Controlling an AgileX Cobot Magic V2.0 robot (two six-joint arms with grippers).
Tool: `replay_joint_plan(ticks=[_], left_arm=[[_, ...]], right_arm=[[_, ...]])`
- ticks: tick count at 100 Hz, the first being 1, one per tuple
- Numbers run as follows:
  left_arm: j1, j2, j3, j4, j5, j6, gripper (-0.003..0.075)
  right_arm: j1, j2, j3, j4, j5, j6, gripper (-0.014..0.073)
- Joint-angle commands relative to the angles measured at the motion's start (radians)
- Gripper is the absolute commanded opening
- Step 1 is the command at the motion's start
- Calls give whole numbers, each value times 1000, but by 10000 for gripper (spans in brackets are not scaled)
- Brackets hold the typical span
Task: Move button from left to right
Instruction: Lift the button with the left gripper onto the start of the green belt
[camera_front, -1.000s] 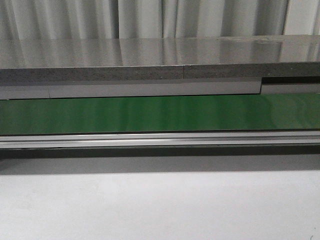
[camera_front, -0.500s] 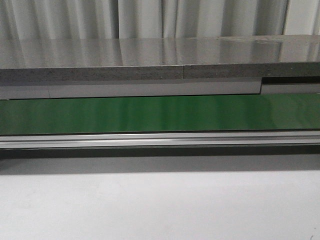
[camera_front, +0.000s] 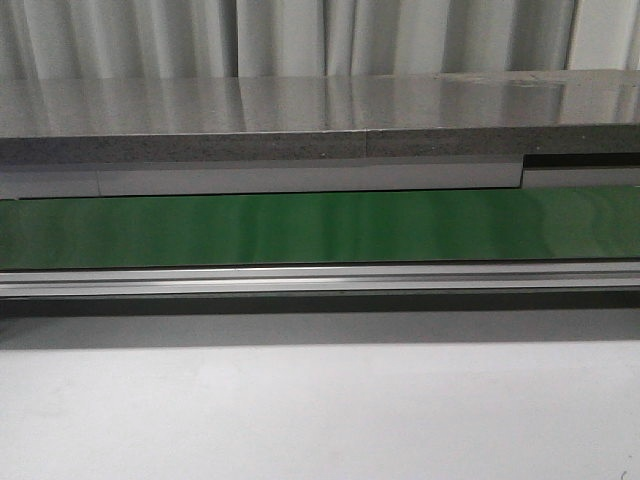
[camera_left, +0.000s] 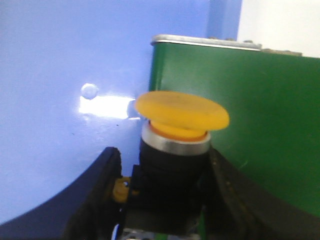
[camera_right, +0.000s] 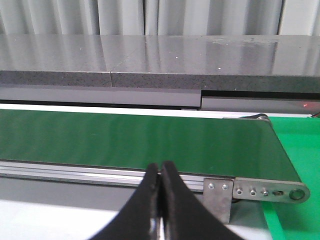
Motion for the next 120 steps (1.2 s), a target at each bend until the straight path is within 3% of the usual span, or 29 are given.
replay_joint_plan(ticks=[1,59,69,95,102,120], left_arm=[[-29,-51,-4,-13,-26,-1,-19],[-45,-51,101,-37,-100,-1,1],[-45,-51,101,-40,-105,3,87],[-47,-51,101,-86,-113,65,501],[-54,-51,101,-91,-117,69,538],[-82,-51,101,-94,-117,77,538]], right_arm=[[2,-16,-18,-7,-86,-4,-67],[2,-16,-18,-7,-86,-4,-67],[2,-16,-18,-7,-86,-4,-67],[2,-16,-18,-7,-86,-4,-67],[2,-16,-18,-7,-86,-4,-67],[2,-16,-18,-7,-86,-4,-67]])
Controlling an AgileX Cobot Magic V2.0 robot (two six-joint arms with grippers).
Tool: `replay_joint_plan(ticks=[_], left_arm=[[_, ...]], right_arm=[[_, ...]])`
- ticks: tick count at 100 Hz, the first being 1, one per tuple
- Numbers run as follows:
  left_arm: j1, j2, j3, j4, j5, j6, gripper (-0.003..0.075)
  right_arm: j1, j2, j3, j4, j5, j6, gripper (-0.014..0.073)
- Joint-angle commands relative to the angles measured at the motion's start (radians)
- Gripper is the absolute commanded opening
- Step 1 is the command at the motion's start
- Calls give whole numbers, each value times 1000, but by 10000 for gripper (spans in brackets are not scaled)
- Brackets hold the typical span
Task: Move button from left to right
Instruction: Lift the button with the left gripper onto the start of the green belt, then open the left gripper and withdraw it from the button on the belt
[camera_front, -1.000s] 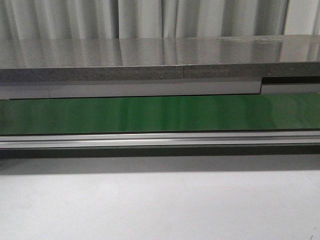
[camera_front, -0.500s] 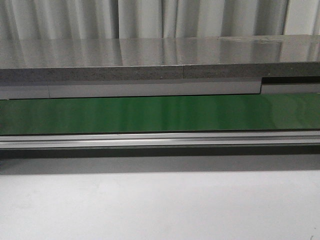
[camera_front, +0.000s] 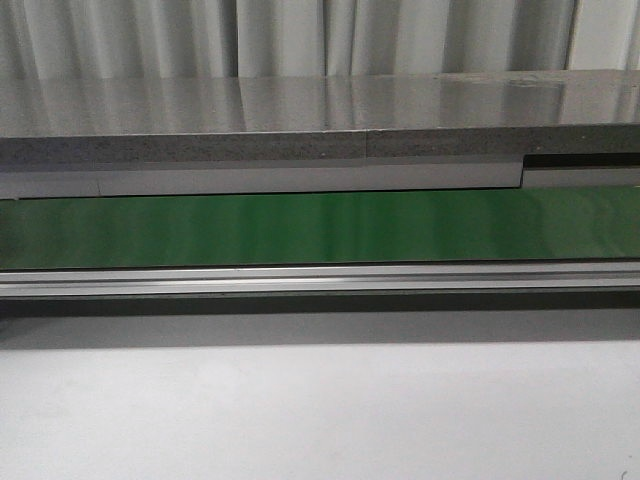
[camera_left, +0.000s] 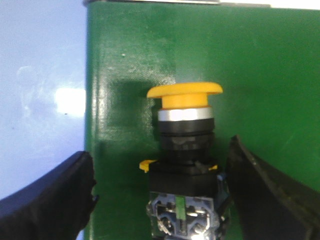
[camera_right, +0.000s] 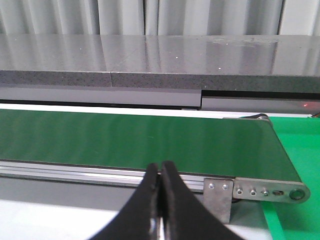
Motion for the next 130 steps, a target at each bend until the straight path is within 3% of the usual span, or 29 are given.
replay_joint_plan(ticks=[1,42,85,104,130], left_arm=[[-19,-51,-23,-23,-34,7,538],[-69,-120,-23,-49,-28,11,538],[-71,-304,-6,-153,-29,113,537],[-73,-457,117,-153,-182,114,537],[-148,-710,423,-127,-497,114,537]], right_arm=[[2,-16,-18,-7,-86,-4,-67],[2,-16,-18,-7,-86,-4,-67],[2,-16,-18,-7,-86,-4,-67],[2,-16,-18,-7,-86,-4,-67],[2,-16,-18,-7,-86,-4,-67]])
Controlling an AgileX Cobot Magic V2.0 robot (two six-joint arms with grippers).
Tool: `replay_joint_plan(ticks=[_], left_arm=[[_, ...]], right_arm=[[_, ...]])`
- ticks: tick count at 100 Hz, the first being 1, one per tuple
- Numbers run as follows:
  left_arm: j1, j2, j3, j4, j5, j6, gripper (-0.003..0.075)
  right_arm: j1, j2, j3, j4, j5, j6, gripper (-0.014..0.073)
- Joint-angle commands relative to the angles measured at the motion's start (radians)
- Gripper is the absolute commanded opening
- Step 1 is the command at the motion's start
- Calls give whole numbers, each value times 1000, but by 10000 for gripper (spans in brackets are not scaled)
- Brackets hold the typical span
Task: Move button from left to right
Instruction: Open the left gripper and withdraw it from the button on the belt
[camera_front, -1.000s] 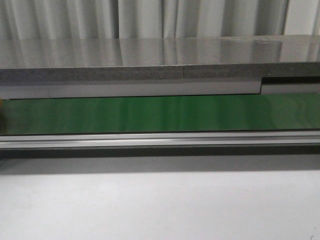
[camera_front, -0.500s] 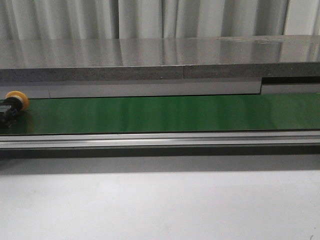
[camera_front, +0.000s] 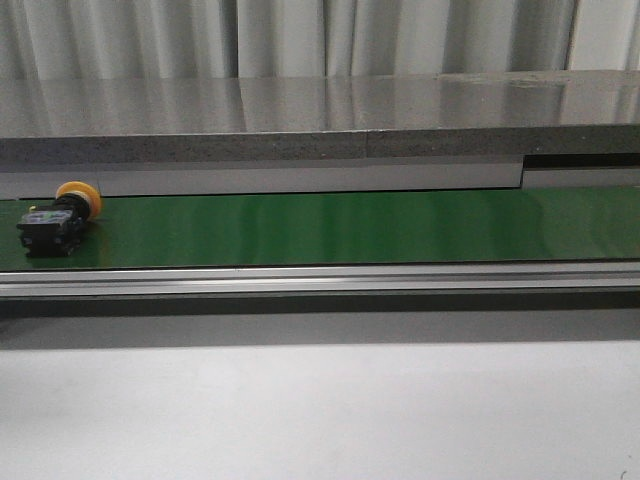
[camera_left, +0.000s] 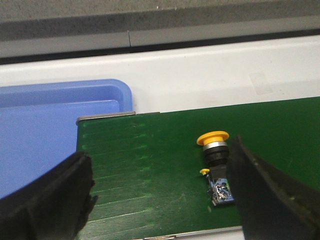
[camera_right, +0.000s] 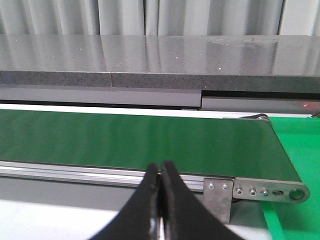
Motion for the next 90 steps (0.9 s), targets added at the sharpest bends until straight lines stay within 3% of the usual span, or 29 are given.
replay_joint_plan(ticks=[1,24,90], left_arm=[[-35,-105,67,-1,-168,-1,537],[-110,-313,286,8,-342,-1,537],[-121,-814,559,8,-293,-1,537]], right_arm=[[2,-16,-18,-7,-86,-4,-67],[2,-16,-18,-7,-86,-4,-67],[2,-16,-18,-7,-86,-4,-67]])
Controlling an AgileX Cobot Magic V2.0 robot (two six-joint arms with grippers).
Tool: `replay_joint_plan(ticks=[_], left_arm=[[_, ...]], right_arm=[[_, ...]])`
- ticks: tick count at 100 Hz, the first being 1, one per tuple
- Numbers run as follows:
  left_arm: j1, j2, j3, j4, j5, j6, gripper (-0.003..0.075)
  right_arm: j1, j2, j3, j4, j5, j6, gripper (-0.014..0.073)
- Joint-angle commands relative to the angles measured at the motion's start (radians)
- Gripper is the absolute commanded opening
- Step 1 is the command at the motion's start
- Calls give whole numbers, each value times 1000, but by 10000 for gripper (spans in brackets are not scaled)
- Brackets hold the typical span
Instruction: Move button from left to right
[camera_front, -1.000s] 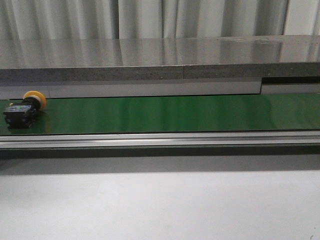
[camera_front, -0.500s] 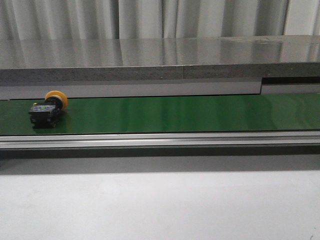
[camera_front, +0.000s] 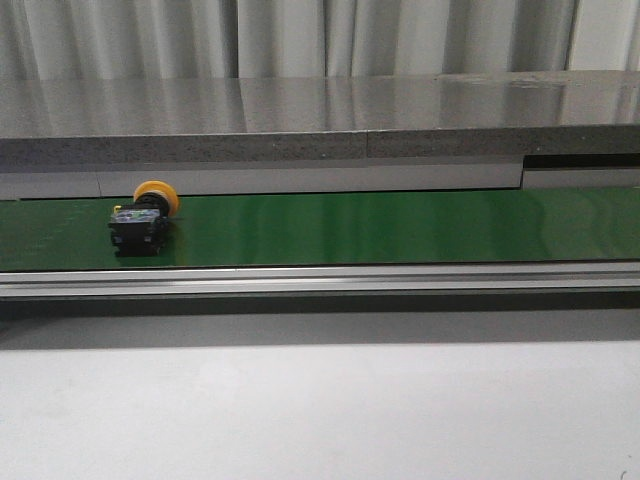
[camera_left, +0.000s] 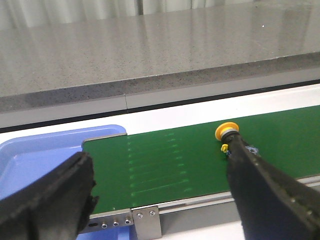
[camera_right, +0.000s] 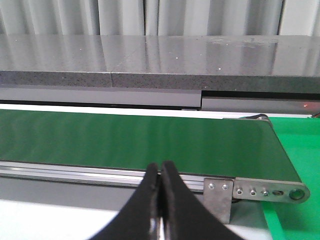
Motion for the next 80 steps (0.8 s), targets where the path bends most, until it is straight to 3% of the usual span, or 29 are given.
replay_joint_plan(ticks=[1,32,42,56,80], left_arm=[[-11,-44,0,-6,-62,-2,537],[-11,-96,19,-6,-66,-2,532],[-11,-96,19,-6,-66,-2,492],[-11,-96,19,-6,-66,-2,344],[-11,-96,19,-6,-66,-2,-19]], right_arm=[[2,-16,-18,-7,-86,-4,-67],[2,-16,-18,-7,-86,-4,-67],[2,-16,-18,-7,-86,-4,-67],[2,-16,-18,-7,-86,-4,-67],[2,-16,-18,-7,-86,-4,-67]])
